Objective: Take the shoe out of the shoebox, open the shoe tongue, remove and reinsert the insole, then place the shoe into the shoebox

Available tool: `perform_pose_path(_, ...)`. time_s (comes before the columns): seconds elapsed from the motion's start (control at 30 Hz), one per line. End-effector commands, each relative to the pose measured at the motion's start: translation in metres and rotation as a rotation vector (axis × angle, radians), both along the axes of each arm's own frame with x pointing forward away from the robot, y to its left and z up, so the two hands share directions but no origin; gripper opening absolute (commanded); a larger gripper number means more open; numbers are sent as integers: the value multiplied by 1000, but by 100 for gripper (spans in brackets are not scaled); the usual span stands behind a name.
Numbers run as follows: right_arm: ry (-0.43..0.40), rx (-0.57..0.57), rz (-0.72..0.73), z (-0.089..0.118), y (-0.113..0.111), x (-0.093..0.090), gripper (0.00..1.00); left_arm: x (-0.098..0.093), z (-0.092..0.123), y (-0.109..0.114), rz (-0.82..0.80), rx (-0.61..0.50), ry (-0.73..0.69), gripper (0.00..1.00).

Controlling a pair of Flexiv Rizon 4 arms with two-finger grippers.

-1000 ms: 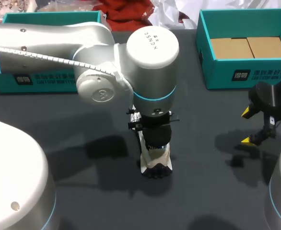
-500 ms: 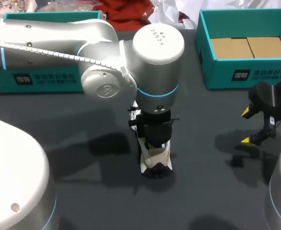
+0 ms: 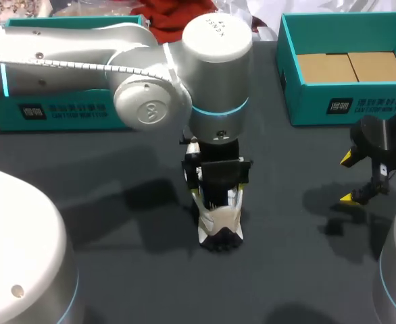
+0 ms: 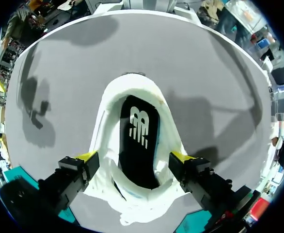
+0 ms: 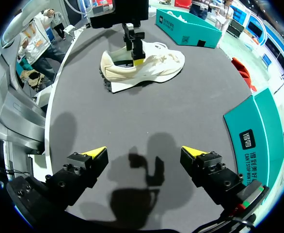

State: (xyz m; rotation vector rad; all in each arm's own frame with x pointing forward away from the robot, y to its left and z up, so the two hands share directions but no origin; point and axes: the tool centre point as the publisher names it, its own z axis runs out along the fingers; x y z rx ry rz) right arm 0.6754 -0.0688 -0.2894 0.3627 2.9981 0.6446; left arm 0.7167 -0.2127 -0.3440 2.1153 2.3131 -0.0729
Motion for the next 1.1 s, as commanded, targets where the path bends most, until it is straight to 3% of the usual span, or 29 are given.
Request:
perform_pose_path(0.03, -3, -1, -1, 0, 0, -2, 100, 10, 0, 3, -18, -8, 28, 94)
perform_pose_path(0.17, -3, -1, -1, 0, 0, -2, 100, 15, -1, -1, -37, -14, 68, 88)
perform_pose_path(0.5, -3, -1, -1, 0, 0, -2, 100, 18, -1, -7, -62, -5, 93, 85)
perform_pose_path(0.83, -3, -1, -1, 0, 0, -2, 100, 27, 9, 3, -32, 7, 109, 84)
perform_pose_path(1.1, -3, -1, -1, 0, 0, -2, 100, 32, 8, 8, 8, 16, 134, 77)
